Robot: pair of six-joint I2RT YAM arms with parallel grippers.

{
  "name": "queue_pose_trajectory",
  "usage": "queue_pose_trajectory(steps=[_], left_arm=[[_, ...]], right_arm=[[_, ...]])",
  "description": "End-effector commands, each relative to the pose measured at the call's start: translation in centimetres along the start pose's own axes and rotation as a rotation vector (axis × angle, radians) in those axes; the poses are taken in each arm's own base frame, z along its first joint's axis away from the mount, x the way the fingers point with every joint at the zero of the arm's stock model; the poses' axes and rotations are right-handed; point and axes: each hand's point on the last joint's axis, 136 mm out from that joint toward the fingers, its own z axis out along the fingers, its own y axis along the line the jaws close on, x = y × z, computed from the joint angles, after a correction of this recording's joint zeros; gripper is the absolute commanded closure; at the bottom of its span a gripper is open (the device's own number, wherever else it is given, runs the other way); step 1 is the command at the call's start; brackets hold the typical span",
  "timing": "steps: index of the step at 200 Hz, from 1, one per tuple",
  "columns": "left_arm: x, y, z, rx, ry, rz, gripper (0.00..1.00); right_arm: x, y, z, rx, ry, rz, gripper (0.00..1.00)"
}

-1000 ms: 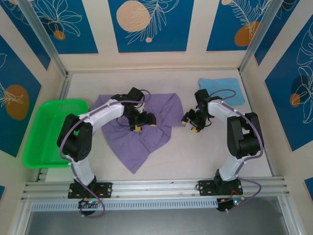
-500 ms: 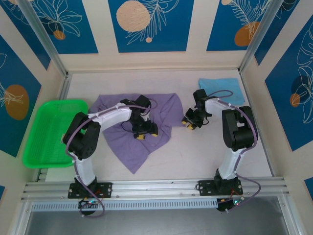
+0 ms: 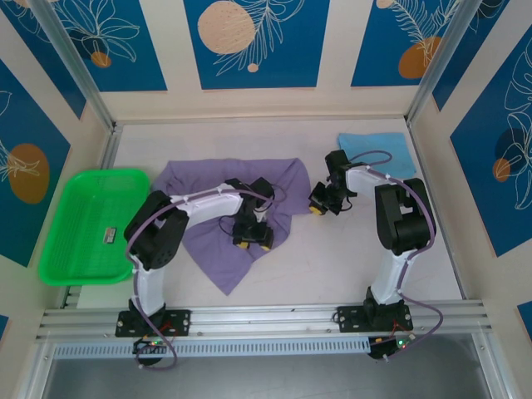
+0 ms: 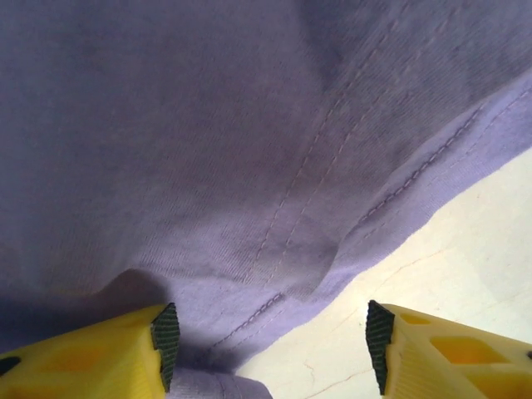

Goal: Fold and stack the t-shirts

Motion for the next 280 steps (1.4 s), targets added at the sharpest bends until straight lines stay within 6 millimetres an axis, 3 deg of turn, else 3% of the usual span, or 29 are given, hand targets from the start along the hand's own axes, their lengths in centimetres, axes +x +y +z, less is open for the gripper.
queue_pose_trajectory(steps=[1,84,162,181,201,227,247,280], left_arm=[[-0.3,-0.2,0.1,-0.032,0.005,0.038,0.41],[-1.3,-0.7,0.9,-0.089,-0.001,0.081,0.55],[-1.4,-0.4,0.7,-0.138,-0.020,0.098,1.00],[-2.1,-0.4,-1.1,-0.168,-0.070,0.117,1.00],[-3.3,-0.9,-4.5,-0.197,-0.155,0.160,1.00],[-4.5,-2.0,-7.3,-0.183,-0.230,0.201,0.90],[-4.7,-2.6,-6.6,-0.152,-0.206,0.201,0.83],[-3.9,-3.1,-3.1,-0.069,-0.120,0.146,0.74]], right_arm=[[0.0,0.5,-0.2,-0.011,0.007,-0.019,1.00],[0.6,0.2,-0.6,-0.015,0.007,-0.031,1.00],[0.6,0.4,-1.2,-0.027,-0.006,-0.040,1.00],[0.4,1.1,-2.3,-0.042,-0.030,-0.058,1.00],[0.0,2.4,-4.4,-0.076,-0.078,-0.097,1.00],[-0.3,3.6,-6.1,-0.106,-0.109,-0.125,1.00],[-0.3,3.6,-6.0,-0.100,-0.107,-0.127,1.00],[0.1,2.9,-5.2,-0.093,-0.088,-0.103,1.00]])
